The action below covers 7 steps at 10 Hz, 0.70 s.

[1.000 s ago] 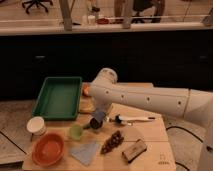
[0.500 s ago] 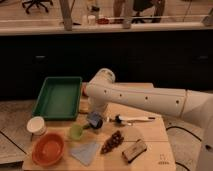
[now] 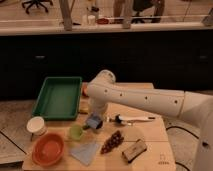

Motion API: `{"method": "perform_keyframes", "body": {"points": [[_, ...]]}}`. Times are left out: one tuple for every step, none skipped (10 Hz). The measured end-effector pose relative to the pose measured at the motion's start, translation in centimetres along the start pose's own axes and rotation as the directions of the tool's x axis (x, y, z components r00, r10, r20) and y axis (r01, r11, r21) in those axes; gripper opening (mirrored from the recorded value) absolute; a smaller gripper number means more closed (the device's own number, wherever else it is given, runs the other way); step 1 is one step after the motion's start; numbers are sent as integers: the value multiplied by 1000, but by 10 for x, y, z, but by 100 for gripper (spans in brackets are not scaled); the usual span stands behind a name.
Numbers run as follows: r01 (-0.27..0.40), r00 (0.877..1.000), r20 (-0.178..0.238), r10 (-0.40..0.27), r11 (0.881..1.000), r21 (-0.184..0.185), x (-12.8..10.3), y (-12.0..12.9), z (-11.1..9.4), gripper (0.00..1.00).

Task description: Place sponge in metal cup

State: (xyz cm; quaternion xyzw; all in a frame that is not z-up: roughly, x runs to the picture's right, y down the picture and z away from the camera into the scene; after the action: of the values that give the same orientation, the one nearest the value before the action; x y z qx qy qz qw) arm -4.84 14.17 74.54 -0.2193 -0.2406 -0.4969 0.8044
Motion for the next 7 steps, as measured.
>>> {"method": "perform_keyframes", "body": {"points": [[-9,1000,4,9,1000,-3,1,1,1,35],[-18,1000,8,18,1000,-5,2,2,3,43],[-23,1000,10,23,1000,-5,3,3,3,52],[-28,1000,14,28,1000,-8,4,3,4,64],[-28,999,16,29,1000,-10,4,3,5,74],[-29,999,16,29,1000,-9,5,3,5,79],[-31,999,18,31,999,-7,6,4,5,80]]}}
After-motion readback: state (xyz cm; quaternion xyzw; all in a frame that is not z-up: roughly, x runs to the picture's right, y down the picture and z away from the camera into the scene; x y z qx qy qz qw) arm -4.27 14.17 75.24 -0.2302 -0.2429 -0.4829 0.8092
